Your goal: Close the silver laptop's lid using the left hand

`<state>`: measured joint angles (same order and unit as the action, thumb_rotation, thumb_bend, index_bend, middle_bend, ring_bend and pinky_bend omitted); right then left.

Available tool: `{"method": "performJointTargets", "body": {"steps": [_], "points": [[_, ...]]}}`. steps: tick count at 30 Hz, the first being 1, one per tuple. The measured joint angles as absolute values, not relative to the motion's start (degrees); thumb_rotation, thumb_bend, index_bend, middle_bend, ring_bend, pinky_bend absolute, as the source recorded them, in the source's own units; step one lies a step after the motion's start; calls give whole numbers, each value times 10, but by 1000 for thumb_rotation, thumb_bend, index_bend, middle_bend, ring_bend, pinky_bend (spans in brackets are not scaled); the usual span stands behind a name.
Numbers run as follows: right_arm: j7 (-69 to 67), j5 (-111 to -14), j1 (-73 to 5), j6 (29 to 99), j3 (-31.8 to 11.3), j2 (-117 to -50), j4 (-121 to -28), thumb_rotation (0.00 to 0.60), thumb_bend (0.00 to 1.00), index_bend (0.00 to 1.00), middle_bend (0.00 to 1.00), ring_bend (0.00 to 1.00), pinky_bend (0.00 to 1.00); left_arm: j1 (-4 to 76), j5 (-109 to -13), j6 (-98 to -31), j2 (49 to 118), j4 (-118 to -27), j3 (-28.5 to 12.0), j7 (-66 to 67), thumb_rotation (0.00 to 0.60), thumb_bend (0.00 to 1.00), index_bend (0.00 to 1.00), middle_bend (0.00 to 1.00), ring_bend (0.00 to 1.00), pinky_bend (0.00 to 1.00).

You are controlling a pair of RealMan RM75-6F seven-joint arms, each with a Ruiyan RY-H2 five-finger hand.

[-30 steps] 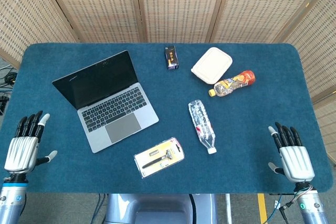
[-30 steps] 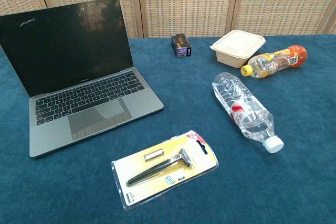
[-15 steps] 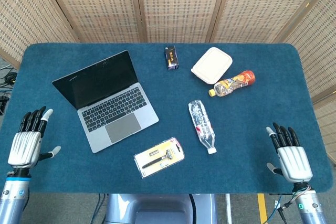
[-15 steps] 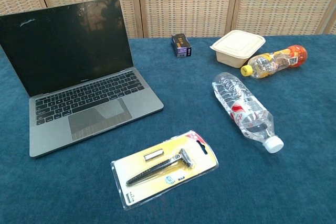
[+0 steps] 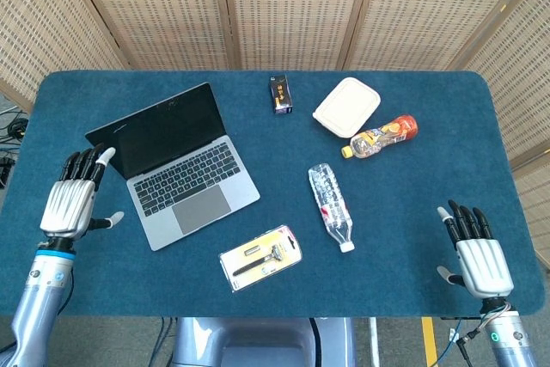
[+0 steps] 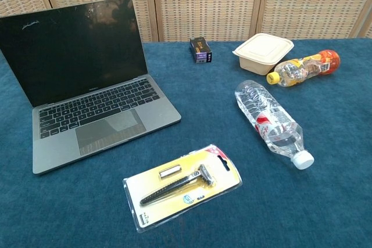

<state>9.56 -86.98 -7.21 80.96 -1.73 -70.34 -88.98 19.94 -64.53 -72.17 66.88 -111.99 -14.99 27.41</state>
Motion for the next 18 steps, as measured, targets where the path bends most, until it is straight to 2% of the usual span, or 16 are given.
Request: {"method": "performJointTargets", "body": {"steps": [8, 18], "points": [[84, -867, -73, 807, -19, -701, -888, 600, 0, 0, 0, 0, 0, 271, -530, -679, 645, -1140, -209, 308, 600, 262, 0, 0, 0, 0], [73, -863, -75, 801, -19, -699, -887, 600, 0, 0, 0, 0, 0, 362, -393, -646, 635, -1110, -241, 369, 600, 290, 0, 0, 0, 0]]}}
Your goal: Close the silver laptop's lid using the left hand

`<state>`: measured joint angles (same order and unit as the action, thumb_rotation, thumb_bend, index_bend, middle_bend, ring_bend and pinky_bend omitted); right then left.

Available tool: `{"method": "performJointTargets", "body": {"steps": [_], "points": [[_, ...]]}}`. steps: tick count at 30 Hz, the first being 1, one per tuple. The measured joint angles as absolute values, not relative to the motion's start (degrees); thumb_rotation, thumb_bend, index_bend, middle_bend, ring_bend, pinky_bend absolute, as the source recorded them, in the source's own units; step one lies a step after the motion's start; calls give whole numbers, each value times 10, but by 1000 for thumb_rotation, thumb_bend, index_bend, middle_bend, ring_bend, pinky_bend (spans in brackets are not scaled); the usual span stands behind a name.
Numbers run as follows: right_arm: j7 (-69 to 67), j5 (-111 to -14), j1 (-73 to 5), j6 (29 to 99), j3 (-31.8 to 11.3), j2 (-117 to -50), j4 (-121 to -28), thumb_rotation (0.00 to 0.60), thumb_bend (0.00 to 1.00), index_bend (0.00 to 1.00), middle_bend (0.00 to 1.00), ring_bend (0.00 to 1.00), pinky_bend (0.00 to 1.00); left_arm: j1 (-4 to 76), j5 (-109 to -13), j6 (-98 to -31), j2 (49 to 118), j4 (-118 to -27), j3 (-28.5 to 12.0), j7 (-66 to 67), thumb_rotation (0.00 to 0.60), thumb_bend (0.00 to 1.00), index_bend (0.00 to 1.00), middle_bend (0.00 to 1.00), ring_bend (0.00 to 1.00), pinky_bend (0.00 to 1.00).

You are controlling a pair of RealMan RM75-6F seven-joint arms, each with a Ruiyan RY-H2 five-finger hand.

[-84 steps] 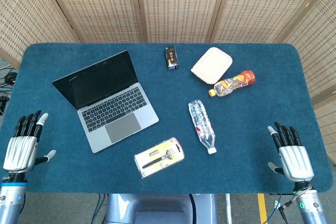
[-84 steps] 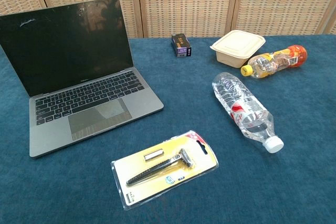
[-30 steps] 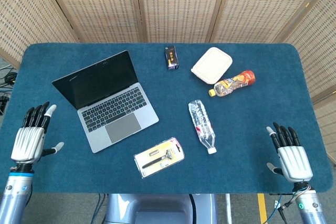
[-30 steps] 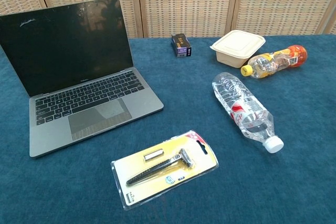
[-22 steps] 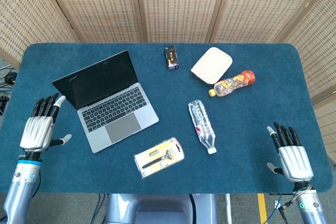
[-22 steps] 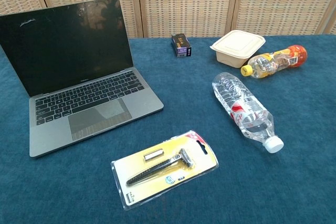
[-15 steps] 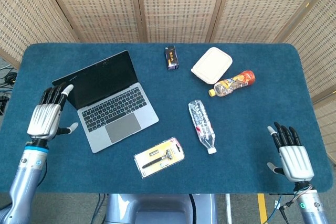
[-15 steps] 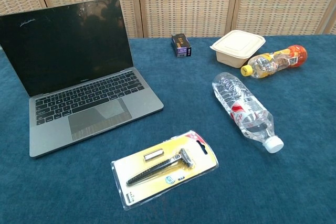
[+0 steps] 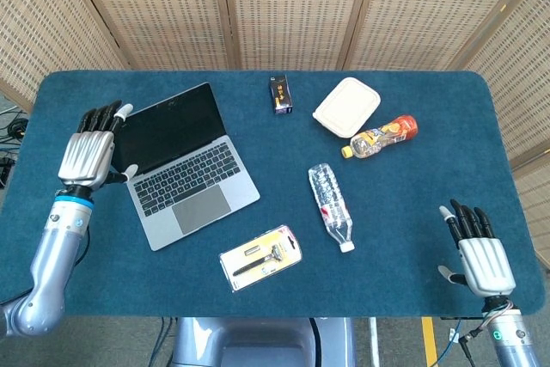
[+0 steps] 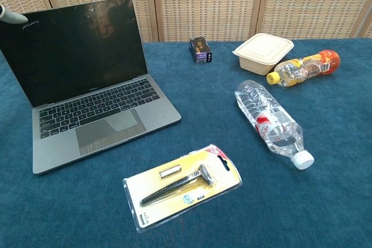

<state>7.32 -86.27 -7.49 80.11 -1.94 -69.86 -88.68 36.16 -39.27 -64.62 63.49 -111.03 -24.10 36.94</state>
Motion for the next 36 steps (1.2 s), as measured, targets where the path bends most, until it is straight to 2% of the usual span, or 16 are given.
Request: {"method": "performJointTargets", "body": {"steps": [11, 20, 30, 36], "points": [[62, -860, -77, 795, -20, -697, -884, 600, 0, 0, 0, 0, 0, 468, -195, -585, 646, -1037, -259, 378, 600, 335, 0, 0, 0, 0], [49, -860, -80, 789, -18, -695, -883, 600, 0, 0, 0, 0, 0, 520, -146, -599, 660, -1019, -246, 384, 600, 342, 0, 0, 0, 0], [13, -862, -83, 781, -16, -687, -879, 600, 0, 0, 0, 0, 0, 551, -81, -615, 678, -985, -235, 395, 600, 503, 0, 0, 0, 0], [12, -868, -83, 785, -16, -686, -881, 600, 0, 0, 0, 0, 0, 565, -55, -607, 693, -963, -229, 398, 600, 511, 0, 0, 0, 0]]}}
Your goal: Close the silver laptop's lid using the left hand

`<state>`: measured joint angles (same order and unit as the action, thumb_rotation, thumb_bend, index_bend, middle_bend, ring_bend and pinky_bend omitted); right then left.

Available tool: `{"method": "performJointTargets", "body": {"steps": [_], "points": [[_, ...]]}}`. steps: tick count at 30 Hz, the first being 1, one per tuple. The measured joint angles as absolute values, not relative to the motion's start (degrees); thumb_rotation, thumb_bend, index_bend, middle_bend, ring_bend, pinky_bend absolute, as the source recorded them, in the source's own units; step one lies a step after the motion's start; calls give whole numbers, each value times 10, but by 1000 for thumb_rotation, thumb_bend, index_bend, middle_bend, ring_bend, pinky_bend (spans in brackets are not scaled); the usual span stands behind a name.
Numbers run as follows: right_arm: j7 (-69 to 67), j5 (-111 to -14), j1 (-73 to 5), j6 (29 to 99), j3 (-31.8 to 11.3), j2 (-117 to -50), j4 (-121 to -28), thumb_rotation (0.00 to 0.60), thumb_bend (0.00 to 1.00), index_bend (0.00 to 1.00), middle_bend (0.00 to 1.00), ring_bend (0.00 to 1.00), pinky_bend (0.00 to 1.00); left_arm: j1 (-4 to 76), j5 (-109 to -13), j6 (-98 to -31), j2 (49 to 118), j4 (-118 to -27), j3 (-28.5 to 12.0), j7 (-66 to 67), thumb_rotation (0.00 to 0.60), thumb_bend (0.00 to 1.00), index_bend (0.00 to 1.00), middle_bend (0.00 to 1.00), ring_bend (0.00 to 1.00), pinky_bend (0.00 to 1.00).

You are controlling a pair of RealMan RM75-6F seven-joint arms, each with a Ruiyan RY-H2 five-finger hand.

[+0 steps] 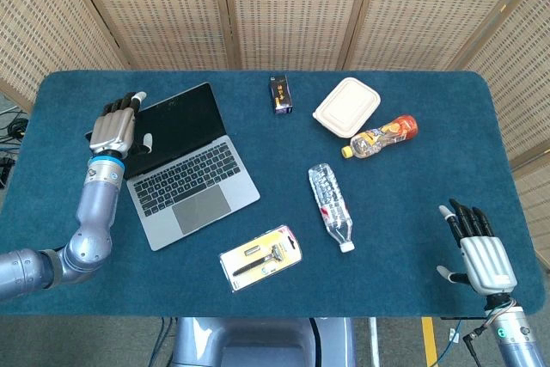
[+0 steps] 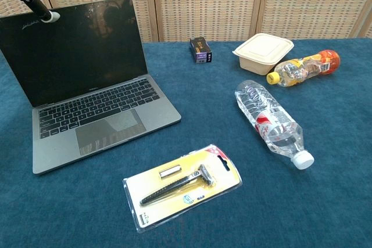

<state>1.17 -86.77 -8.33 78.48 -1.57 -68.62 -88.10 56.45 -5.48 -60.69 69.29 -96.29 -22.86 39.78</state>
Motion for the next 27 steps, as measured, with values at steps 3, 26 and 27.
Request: {"method": "performJointTargets", "body": {"steps": [3, 26, 27], "points": [[13, -866, -83, 785, -16, -686, -882, 600, 0, 0, 0, 0, 0, 572, -50, -603, 701, -955, -224, 401, 600, 544, 0, 0, 0, 0], [13, -869, -83, 788, -15, -686, -882, 600, 0, 0, 0, 0, 0, 587, -48, -589, 708, -947, -207, 384, 600, 862, 0, 0, 0, 0], [13, -869, -83, 789, -15, -686, -882, 600, 0, 0, 0, 0, 0, 586, -50, -589, 707, -948, -206, 381, 600, 861, 0, 0, 0, 0]]}}
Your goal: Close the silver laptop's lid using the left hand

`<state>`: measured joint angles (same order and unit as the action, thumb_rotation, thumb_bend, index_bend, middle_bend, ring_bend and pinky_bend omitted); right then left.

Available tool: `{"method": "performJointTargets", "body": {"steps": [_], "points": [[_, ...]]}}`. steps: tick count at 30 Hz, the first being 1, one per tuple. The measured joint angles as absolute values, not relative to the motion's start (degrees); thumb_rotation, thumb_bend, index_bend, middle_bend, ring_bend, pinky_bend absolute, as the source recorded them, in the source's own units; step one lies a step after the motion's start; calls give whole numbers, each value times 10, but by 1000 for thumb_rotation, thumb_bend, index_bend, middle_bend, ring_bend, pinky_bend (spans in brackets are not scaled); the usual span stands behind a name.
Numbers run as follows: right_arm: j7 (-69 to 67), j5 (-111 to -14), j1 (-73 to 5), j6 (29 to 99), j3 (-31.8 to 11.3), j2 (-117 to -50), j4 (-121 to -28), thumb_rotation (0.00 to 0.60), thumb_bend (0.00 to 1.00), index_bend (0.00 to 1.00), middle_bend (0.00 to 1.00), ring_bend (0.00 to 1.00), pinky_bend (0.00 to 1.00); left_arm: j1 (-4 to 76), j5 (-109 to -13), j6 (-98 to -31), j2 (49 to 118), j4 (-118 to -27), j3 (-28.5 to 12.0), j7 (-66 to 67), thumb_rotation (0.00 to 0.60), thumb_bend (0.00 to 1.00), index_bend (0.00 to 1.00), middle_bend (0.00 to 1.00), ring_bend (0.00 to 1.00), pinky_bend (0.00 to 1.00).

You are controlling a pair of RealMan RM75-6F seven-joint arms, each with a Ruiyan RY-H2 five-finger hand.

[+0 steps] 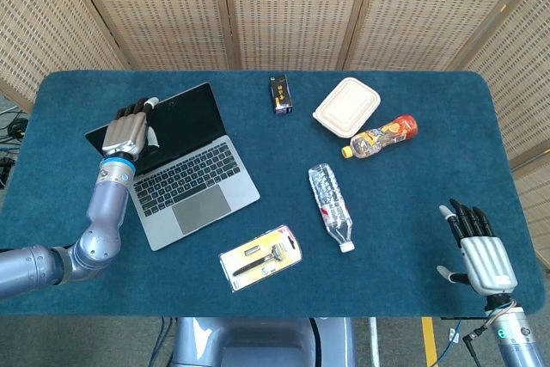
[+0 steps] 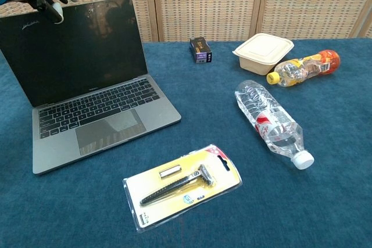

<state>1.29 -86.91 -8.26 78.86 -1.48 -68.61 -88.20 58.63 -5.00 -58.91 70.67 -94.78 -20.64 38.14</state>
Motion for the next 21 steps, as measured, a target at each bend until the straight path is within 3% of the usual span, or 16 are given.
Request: {"method": "performJointTargets", "body": {"steps": [17, 21], "points": [[14, -868, -82, 790, -15, -687, -882, 600, 0, 0, 0, 0, 0, 588, -57, -581, 706, -945, -197, 369, 600, 888, 3, 0, 0, 0], [14, -869, -82, 791, -15, -687, -881, 600, 0, 0, 0, 0, 0, 588, -62, -586, 703, -947, -197, 364, 600, 899, 48, 56, 0, 0]]}}
